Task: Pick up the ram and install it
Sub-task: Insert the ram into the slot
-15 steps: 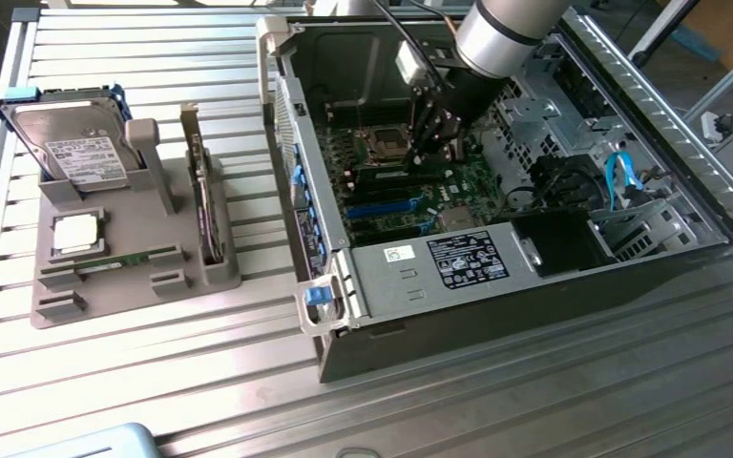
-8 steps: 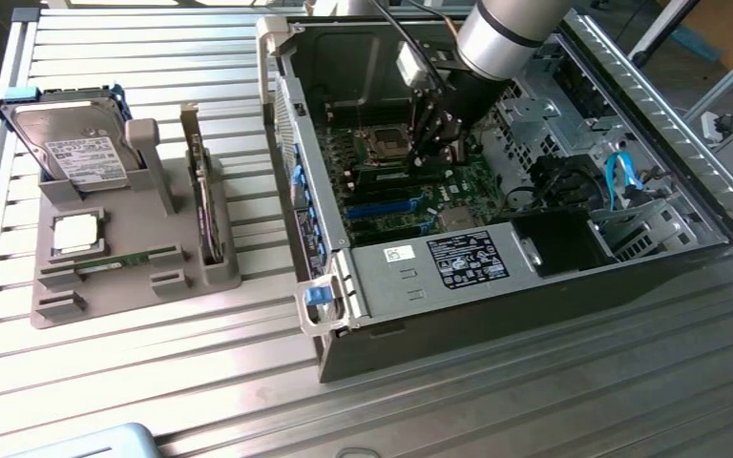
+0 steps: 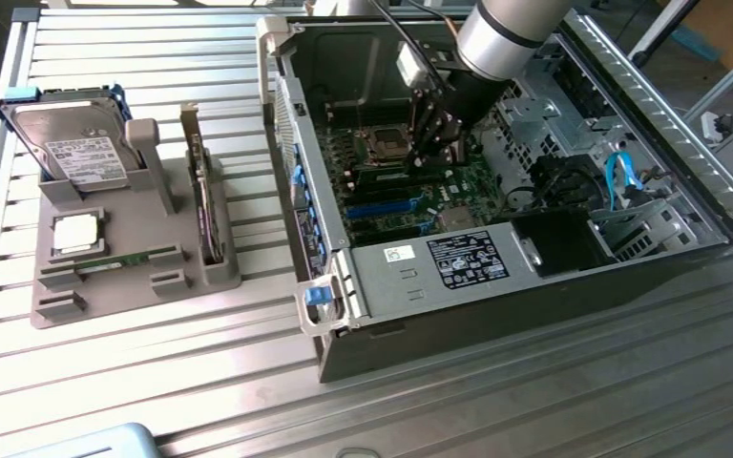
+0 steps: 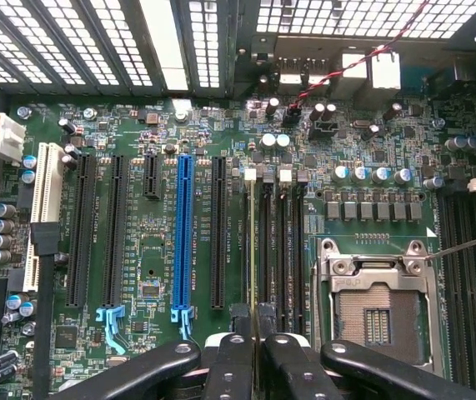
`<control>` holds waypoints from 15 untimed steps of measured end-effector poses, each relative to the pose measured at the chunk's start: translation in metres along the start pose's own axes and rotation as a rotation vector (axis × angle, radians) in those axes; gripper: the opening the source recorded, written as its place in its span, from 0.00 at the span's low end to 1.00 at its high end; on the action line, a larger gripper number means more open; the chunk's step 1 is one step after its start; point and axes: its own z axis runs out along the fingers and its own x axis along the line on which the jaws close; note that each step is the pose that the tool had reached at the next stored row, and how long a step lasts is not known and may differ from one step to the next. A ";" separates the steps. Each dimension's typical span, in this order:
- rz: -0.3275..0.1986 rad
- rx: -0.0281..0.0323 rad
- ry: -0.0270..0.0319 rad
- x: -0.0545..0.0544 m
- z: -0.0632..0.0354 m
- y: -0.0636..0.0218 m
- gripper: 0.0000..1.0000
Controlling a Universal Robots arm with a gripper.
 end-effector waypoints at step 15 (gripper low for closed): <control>0.000 0.0000 0.0000 0.000 0.0032 -0.0007 0.12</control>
